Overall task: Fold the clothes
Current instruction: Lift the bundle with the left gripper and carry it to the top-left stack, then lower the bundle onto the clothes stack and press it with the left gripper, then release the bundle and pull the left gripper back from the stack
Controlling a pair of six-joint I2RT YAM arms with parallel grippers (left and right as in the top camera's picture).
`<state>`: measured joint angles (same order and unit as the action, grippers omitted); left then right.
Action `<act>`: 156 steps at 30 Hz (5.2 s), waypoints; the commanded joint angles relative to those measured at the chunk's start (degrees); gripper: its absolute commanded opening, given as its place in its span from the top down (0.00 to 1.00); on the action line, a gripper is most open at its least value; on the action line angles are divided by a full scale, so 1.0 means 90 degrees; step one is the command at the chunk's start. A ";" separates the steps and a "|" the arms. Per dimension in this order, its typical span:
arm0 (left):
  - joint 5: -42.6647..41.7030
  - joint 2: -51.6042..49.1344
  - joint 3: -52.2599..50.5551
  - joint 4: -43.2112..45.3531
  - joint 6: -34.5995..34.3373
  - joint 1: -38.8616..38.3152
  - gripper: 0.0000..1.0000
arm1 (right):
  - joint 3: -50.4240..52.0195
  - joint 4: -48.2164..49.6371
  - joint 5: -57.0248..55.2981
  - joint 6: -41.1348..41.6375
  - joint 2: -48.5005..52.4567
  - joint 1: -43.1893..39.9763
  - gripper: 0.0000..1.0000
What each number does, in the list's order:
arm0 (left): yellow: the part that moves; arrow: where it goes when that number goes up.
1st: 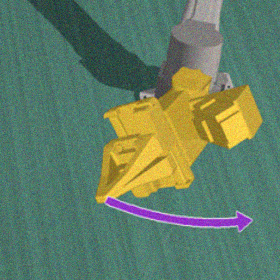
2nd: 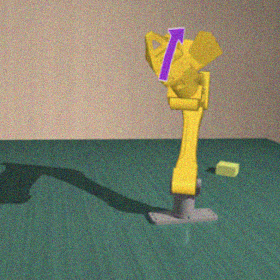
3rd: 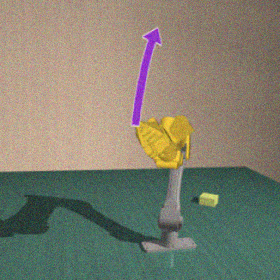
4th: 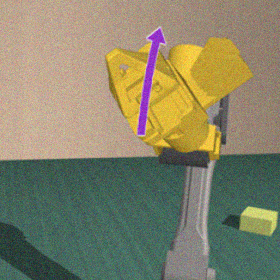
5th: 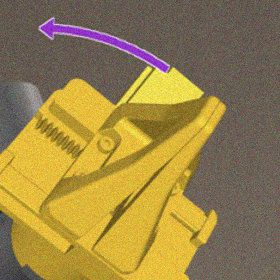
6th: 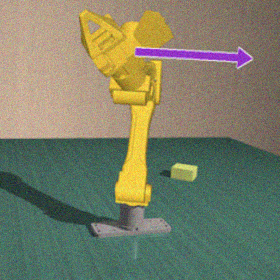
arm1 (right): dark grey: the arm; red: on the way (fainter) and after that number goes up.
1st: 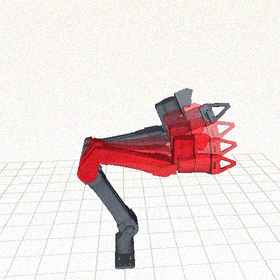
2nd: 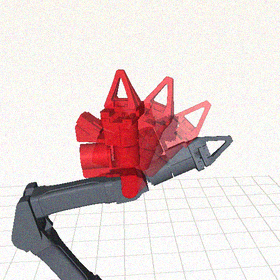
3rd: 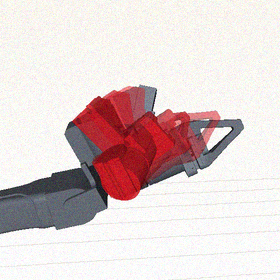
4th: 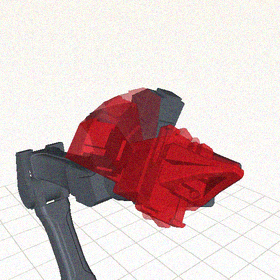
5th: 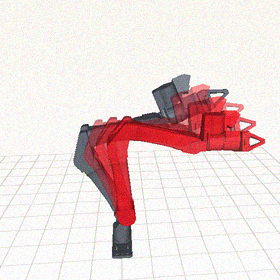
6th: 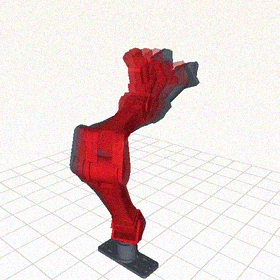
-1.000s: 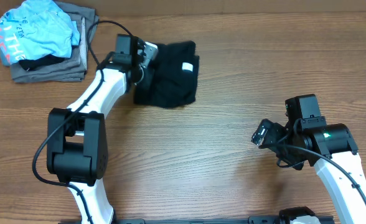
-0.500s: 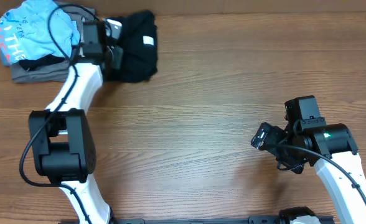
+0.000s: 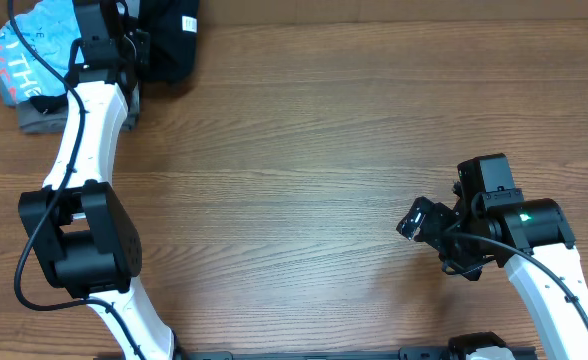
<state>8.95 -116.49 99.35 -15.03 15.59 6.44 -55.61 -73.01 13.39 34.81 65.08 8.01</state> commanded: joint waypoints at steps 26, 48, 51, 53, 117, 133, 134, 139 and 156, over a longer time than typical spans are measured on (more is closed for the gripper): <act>0.1984 -0.0007 0.0304 0.0554 -0.1122 0.0678 0.96 | -0.0175 -0.0189 0.0097 0.0163 -0.0087 0.0012 0.00; 0.0503 -0.0427 0.0301 0.1474 -0.1302 0.1712 0.84 | -0.0175 -0.0364 0.0318 0.0333 -0.0087 0.0012 0.00; 0.0512 -0.0760 0.0304 0.1783 -0.1200 0.1804 0.82 | -0.0175 -0.0491 0.0362 0.0435 -0.0087 0.0012 0.00; 0.0554 -0.0947 0.0304 0.1962 -0.1137 0.1868 0.81 | -0.0175 -0.0583 0.0364 0.0474 -0.0087 0.0012 0.00; -0.1115 -0.1972 0.2863 0.0974 -0.1875 0.1494 0.85 | -0.0175 -0.0418 0.0471 0.0918 -0.0087 0.0012 0.00; -0.1166 -0.2319 0.2824 0.0253 -0.1880 0.1287 0.84 | -0.0175 -0.0328 0.0379 0.0920 -0.0087 0.0012 0.00; -0.1166 -0.2416 0.2824 0.0253 -0.1877 0.1280 0.82 | -0.0175 -0.0328 0.0379 0.0920 -0.0087 0.0012 0.00; -0.1166 -0.2846 0.2824 0.0240 -0.1877 0.1239 0.72 | -0.0175 -0.0323 0.0379 0.0920 -0.0087 0.0012 0.00; -0.2560 -0.1430 0.3147 0.0029 -0.1902 0.1166 0.00 | -0.0175 -0.0406 0.0381 0.0775 -0.0087 0.0012 0.00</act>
<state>-9.10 -137.73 124.95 -13.96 -1.52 17.21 -55.64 -76.97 17.34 42.70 65.08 8.01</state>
